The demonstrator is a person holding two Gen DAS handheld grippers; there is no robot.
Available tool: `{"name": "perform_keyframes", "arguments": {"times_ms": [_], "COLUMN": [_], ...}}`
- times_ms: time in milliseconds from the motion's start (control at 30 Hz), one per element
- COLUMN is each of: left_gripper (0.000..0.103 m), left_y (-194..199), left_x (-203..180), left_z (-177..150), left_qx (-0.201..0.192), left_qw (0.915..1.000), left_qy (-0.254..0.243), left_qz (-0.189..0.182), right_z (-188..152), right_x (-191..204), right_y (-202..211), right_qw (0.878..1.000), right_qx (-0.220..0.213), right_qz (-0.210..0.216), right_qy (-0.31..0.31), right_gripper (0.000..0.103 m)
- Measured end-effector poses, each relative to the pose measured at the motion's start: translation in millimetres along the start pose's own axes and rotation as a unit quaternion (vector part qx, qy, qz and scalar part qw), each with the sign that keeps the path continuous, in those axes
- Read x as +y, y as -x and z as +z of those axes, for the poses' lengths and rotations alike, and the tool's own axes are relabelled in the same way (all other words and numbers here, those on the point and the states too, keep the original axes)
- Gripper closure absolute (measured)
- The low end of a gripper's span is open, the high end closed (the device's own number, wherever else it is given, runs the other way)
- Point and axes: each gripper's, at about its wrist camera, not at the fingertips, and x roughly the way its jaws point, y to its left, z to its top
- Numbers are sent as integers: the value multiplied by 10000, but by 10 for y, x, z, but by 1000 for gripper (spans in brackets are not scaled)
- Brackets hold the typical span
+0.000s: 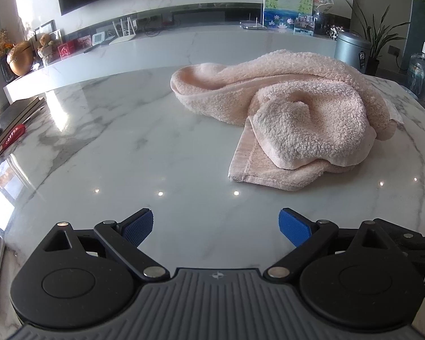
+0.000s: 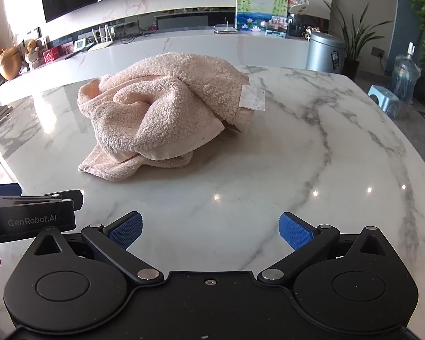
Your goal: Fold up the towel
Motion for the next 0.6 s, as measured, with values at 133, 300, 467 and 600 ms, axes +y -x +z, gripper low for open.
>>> {"name": "perform_keyframes", "arguments": {"times_ms": [133, 300, 467, 600], "left_gripper": [6, 6, 6, 6], "left_y": [-5, -10, -19, -23], "left_x": [2, 2, 9, 10], "left_z": [-4, -9, -12, -12], "left_qx": [-3, 5, 13, 12], "left_qw": [10000, 10000, 10000, 10000], "left_qy": [1, -11, -14, -18], "left_qz": [18, 22, 40, 44], "right_z": [3, 7, 0, -14], "right_x": [-2, 0, -1, 2], "right_y": [0, -4, -19, -23], "right_qw": [10000, 10000, 10000, 10000], "right_qx": [7, 24, 32, 24], "right_qz": [7, 1, 7, 8], "right_qy": [0, 7, 9, 14], "right_gripper": [0, 0, 0, 0]}}
